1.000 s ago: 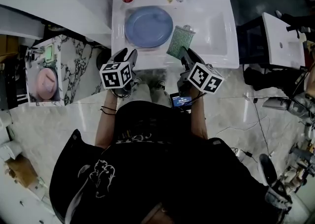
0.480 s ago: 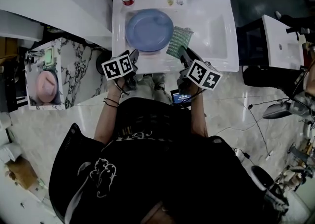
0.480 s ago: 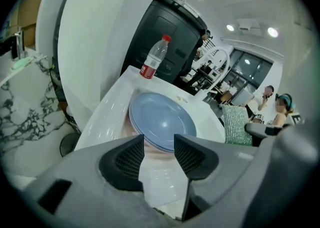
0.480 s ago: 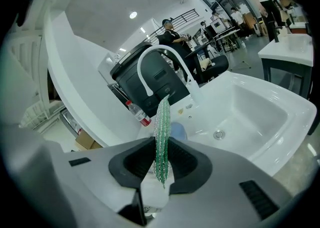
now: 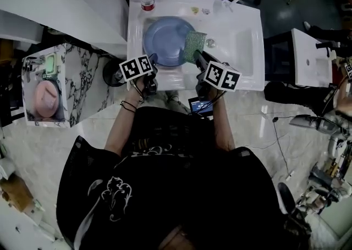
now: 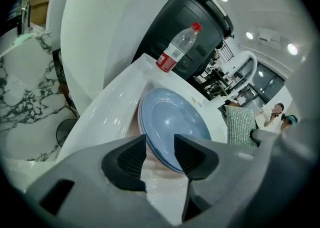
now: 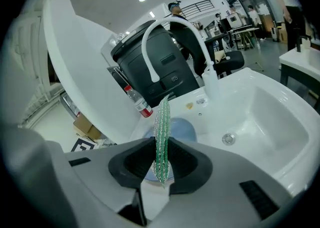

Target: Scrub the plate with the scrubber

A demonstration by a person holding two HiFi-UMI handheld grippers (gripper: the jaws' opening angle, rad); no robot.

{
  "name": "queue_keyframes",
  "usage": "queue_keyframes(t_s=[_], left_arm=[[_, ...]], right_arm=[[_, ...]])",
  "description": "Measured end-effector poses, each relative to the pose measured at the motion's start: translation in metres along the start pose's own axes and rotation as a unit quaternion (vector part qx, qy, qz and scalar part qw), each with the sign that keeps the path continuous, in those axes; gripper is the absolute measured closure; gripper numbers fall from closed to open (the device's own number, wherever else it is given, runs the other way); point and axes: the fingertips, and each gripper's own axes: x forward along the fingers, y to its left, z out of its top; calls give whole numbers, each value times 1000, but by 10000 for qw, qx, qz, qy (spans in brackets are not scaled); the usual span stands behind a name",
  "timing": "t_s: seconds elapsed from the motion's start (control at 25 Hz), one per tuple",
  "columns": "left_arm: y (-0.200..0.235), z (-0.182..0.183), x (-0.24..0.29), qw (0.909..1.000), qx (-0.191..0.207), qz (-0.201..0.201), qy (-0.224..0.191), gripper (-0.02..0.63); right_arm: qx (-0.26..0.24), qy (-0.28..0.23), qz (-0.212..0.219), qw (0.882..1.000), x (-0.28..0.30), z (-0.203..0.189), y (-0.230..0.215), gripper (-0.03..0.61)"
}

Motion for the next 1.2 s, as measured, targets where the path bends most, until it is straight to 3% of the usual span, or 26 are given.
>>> queue_keyframes(t_s=[0.2,0.4,0.52,0.76,0.92,1.2], left_arm=[[15,-7,11,9995,-156,139,250,455],[20,-7,13,9983,-513,-148,249,460],[22,-7,14,9972,-675,-224,239,460],[25,-1,15,9978,-601,-206,204,462],[25,0,15,9979,-569,-229,196,469],[28,-3,16,9975,-597,-293,223,474]], right_arm=[[-611,574,302,9960,47,2,17,497],[-935,1275,802,9842,103,-10,35,499],[-1091,1817,1132,9707,132,-24,45,499],[-1582,2770,1820,9301,165,-55,67,499],[-1756,3053,1705,9203,176,-56,58,499],[-1808,3169,1306,9219,189,-59,41,497]])
